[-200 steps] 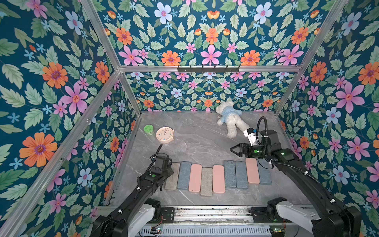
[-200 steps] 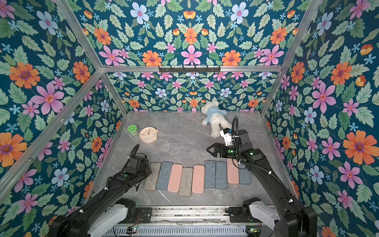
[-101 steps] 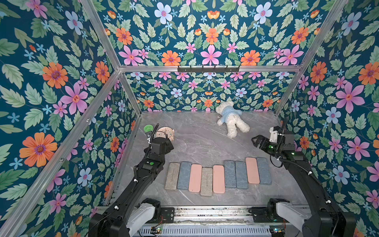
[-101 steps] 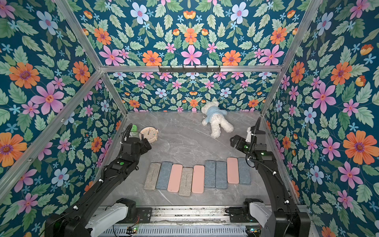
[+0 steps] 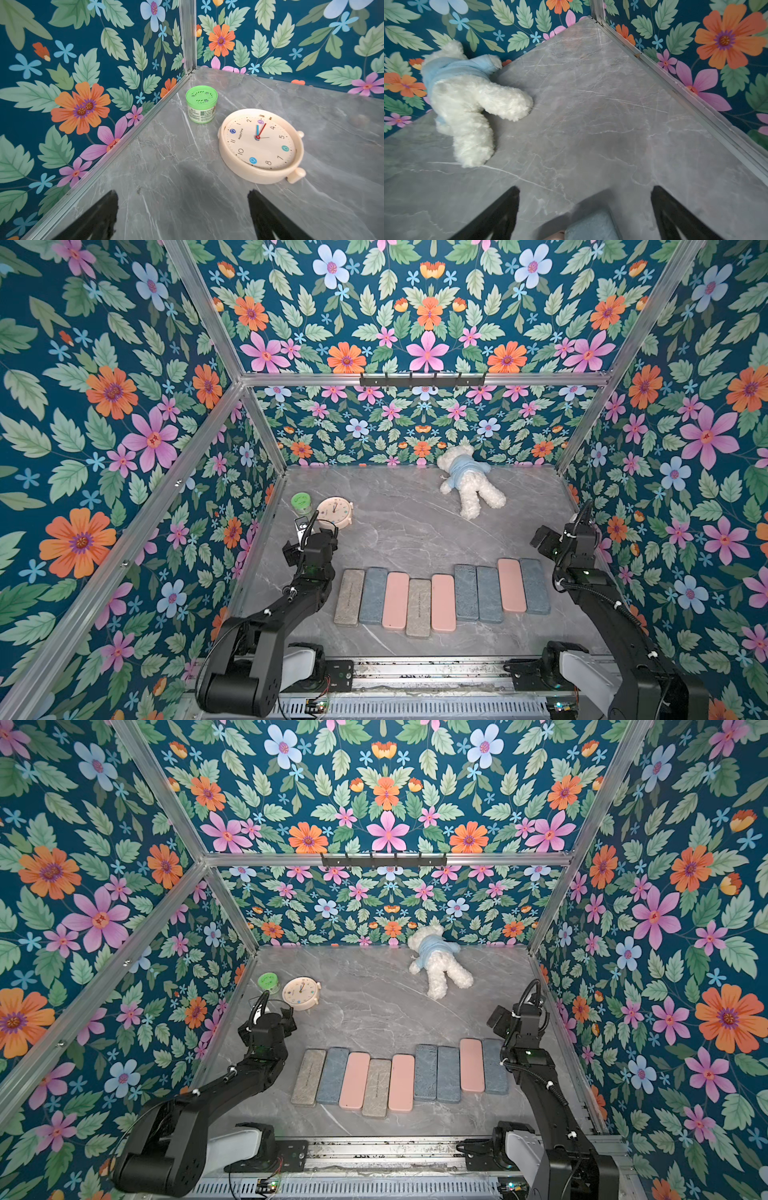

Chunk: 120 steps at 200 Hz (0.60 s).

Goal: Close the glasses case
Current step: Reset both arms

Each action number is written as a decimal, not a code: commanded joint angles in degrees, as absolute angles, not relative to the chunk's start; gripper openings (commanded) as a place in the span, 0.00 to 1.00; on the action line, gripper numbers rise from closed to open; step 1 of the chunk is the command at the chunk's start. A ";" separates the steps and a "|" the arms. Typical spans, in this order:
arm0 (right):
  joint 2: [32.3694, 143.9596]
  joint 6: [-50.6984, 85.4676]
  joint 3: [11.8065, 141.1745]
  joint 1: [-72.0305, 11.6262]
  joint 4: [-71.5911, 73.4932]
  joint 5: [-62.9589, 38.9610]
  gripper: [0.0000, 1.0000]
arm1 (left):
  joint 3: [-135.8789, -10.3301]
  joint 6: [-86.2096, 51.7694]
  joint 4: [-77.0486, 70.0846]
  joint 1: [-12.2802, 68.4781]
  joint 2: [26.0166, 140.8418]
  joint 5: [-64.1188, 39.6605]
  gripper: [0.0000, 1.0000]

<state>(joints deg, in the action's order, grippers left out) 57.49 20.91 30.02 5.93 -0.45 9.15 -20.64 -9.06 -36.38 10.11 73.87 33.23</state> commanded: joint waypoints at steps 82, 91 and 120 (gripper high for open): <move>72.37 5.80 10.99 0.61 54.91 10.01 1.00 | -18.75 -2.71 -63.63 2.96 89.38 16.38 0.99; 81.84 4.97 8.56 0.62 70.61 10.88 1.00 | -17.90 -3.00 -65.19 2.13 89.62 13.91 0.99; 84.25 5.51 16.01 1.51 58.25 8.13 1.00 | -16.95 -2.99 -67.84 1.17 90.78 10.95 0.99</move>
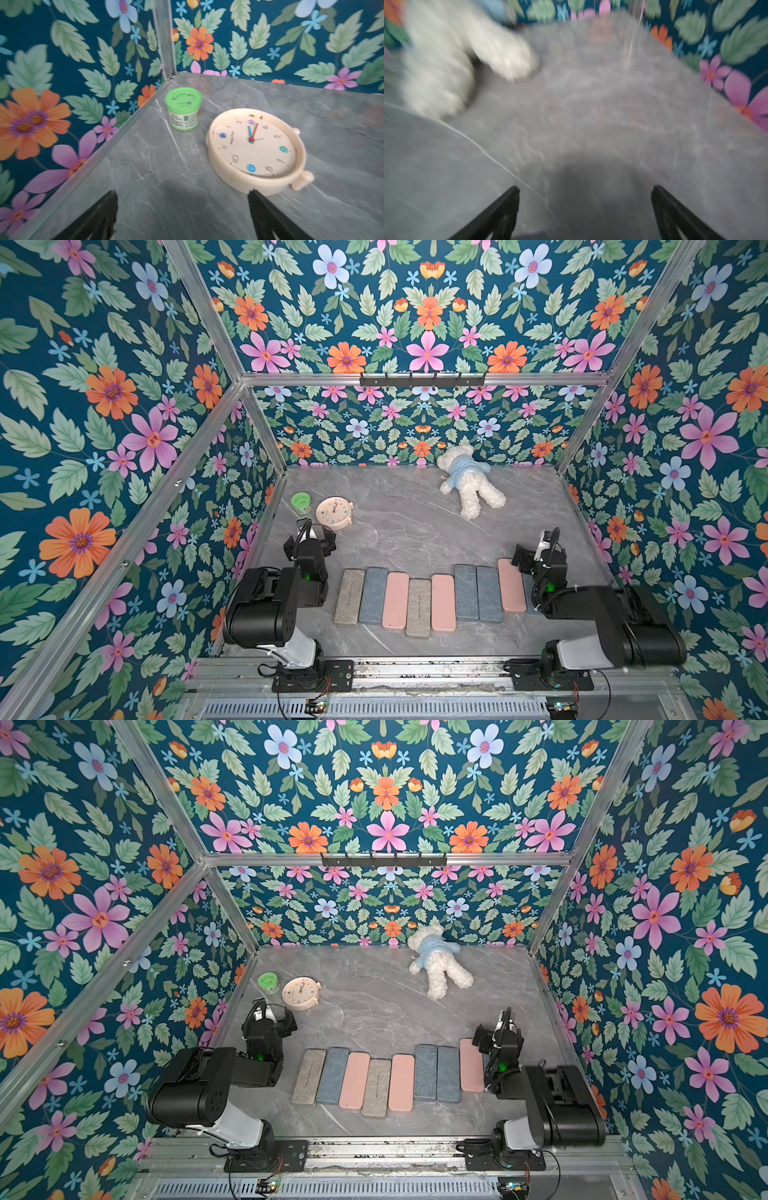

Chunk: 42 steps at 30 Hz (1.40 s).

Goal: Close the glasses case
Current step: Reset both arms

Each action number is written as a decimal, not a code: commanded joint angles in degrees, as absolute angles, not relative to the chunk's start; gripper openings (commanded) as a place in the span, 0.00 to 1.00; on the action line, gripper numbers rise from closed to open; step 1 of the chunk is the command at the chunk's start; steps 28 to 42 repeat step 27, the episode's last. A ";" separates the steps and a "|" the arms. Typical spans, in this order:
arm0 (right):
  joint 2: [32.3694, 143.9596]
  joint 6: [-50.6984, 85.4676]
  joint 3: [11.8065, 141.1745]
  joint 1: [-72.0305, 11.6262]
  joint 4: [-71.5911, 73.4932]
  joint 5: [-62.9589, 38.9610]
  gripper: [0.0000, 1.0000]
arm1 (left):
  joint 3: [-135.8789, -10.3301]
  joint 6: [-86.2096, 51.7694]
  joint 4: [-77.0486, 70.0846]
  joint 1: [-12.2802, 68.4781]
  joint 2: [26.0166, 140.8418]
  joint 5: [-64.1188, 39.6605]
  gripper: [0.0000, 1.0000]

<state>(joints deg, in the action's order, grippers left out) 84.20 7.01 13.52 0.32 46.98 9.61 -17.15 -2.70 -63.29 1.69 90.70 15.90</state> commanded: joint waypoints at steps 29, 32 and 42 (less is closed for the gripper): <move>83.32 4.66 16.61 -0.01 54.84 10.76 1.00 | -16.44 -2.46 -68.97 1.05 91.05 9.94 0.99; 83.32 4.66 16.61 -0.01 54.84 10.76 1.00 | -16.44 -2.46 -68.97 1.05 91.05 9.94 0.99; 83.32 4.66 16.61 -0.01 54.84 10.76 1.00 | -16.44 -2.46 -68.97 1.05 91.05 9.94 0.99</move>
